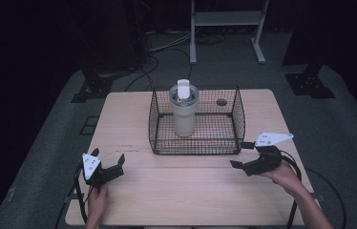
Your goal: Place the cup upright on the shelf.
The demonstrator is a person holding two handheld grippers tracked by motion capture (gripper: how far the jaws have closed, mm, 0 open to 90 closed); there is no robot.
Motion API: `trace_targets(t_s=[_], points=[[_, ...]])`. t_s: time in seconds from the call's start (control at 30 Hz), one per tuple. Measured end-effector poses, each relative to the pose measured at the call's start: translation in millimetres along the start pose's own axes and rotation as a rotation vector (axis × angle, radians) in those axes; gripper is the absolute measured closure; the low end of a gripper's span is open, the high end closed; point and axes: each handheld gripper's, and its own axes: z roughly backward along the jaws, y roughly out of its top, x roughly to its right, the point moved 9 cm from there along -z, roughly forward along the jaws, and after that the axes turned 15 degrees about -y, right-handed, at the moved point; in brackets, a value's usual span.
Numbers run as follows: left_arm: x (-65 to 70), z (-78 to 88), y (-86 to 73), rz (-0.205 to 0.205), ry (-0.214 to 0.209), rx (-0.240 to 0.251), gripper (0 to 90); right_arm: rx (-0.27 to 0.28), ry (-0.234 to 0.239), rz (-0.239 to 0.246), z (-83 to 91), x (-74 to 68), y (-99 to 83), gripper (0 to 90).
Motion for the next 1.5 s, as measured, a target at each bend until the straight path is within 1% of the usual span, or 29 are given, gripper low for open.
trace_targets(t_s=[0.17, 0.6, 0.97, 1.07, 1.1, 1.2, 1.27, 1.43, 1.5], points=[[0.0, 0.1, 0.1, 0.001, -0.001, 0.001, 0.0, -0.008, -0.013, -0.029, 3.5, 5.0, -14.8, 13.5], [-0.2, 0.3, 0.3, 0.003, 0.001, 0.005, 0.0, -0.012, -0.036, -0.056, 9.1, 10.7, -33.1, 13.5], [-0.2, 0.4, 0.3, 0.002, 0.001, 0.005, 0.0, -0.01, -0.07, -0.084, 15.7, 17.5, -49.8, 13.5], [-0.1, 0.1, 0.2, 0.001, 0.0, 0.004, 0.0, 0.0, -0.072, -0.101, 17.4, 18.2, -53.5, 13.5], [0.1, 0.0, 0.2, -0.001, -0.001, 0.003, 0.0, 0.006, -0.072, -0.113, 17.7, 18.4, -54.7, 13.5], [0.3, -0.4, 0.3, -0.004, -0.001, 0.003, 0.0, 0.0, -0.08, -0.111, 17.2, 19.0, -61.4, 13.5], [0.2, -0.3, 0.3, -0.003, 0.0, 0.003, 0.0, -0.003, -0.076, -0.124, 17.0, 18.7, -64.7, 13.5], [0.1, -0.2, 0.2, -0.003, 0.001, 0.002, 0.0, 0.008, -0.095, -0.127, 18.0, 18.6, -71.1, 13.4], [0.3, -0.2, 0.3, -0.003, -0.001, 0.002, 0.0, 0.012, -0.092, -0.137, 18.4, 17.5, -73.4, 13.5]])
